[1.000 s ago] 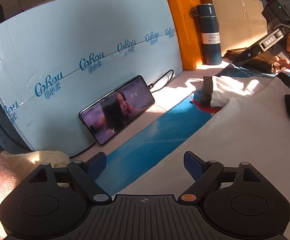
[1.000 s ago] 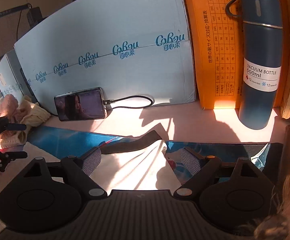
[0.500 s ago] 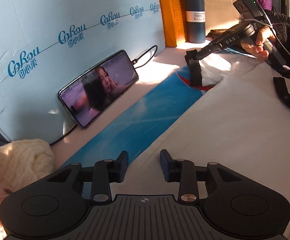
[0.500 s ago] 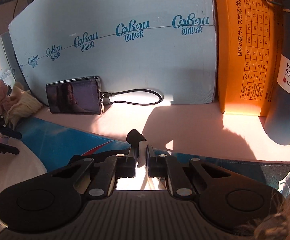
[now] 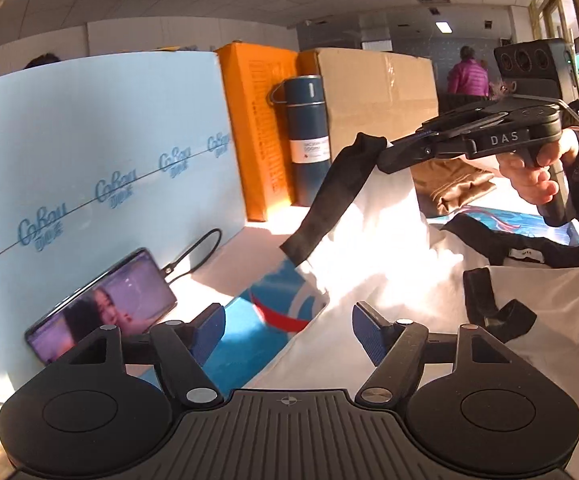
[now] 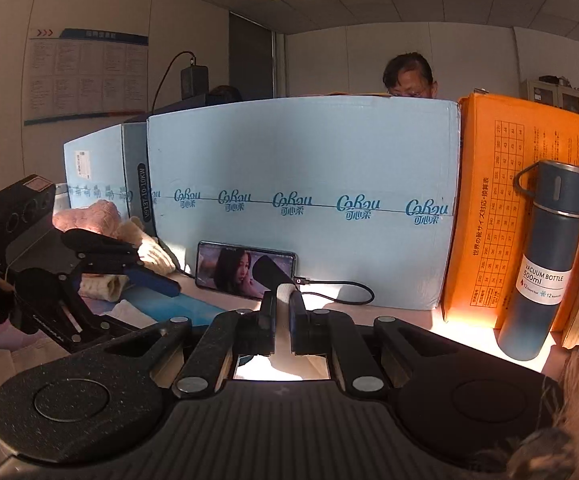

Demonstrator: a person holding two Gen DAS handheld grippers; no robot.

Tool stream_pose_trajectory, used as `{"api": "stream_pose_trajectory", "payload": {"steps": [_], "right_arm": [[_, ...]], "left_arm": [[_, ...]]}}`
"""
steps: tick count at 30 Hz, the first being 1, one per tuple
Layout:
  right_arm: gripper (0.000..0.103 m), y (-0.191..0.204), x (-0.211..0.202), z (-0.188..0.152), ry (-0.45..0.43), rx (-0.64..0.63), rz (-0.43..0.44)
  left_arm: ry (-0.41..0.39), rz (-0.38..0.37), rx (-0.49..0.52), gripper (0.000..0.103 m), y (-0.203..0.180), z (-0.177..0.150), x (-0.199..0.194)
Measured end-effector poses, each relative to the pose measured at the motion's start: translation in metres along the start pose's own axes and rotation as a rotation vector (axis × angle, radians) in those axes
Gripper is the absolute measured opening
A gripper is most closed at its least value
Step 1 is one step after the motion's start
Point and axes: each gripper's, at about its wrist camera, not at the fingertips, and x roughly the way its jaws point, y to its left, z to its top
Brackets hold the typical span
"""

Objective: Fold clothes

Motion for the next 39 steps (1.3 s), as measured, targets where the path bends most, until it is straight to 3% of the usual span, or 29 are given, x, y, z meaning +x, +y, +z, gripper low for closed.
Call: {"api": "stream_pose_trajectory", "payload": {"steps": [3,8,12,16,18,20,22,25,27,30,33,35,39], "right_arm": [[0.006,0.026,-0.026,-0.004,-0.039,-0.063,-0.003],[0.006,0.072,-0.075,-0.019,-0.083,-0.203,-0.027],[0.006,0.104,-0.091,-0.045,-0.013,-0.328,-0.021],[0.008,0.113,-0.086,-0.076,0.103,-0.331,-0.008],[0.021,0.115,-0.086,-0.085,0.137,-0.300,0.010],[0.048,0.116,-0.089,-0.087,0.133,-0.277,-0.009],[0.057,0.118,-0.094,-0.089,0.096,-0.259,-0.051],[0.065,0.121,-0.088,-0.084,0.065,-0.234,-0.039],[0.067,0.131,-0.077,-0.083,0.069,-0.281,-0.013],[0.067,0.139,-0.060,-0.077,0.089,-0.341,0.024],[0.067,0.129,-0.042,-0.073,0.128,-0.291,0.036],[0.065,0.126,-0.035,-0.073,0.150,-0.269,0.038],[0.064,0.120,-0.031,-0.074,0.175,-0.224,0.030]], "left_arm": [[0.030,-0.043,0.066,0.072,-0.019,0.006,0.016],[0.038,-0.085,0.193,0.073,-0.047,-0.001,-0.007],[0.106,-0.034,0.234,0.075,-0.051,-0.017,-0.019],[0.177,0.030,0.242,0.075,-0.046,-0.033,-0.028],[0.199,0.052,0.217,0.076,-0.038,-0.042,-0.038],[0.194,0.069,0.147,0.076,-0.027,-0.047,-0.051],[0.175,0.120,0.103,0.076,-0.019,-0.048,-0.063],[0.183,0.225,0.091,0.082,-0.010,-0.050,-0.069],[0.221,0.268,0.126,0.082,-0.005,-0.052,-0.070],[0.283,0.317,0.229,0.082,0.001,-0.049,-0.068],[0.378,0.334,0.371,0.082,0.007,-0.045,-0.059],[0.447,0.308,0.398,0.081,0.019,-0.043,-0.052],[0.536,0.145,0.295,0.078,0.052,-0.044,-0.035]]}}
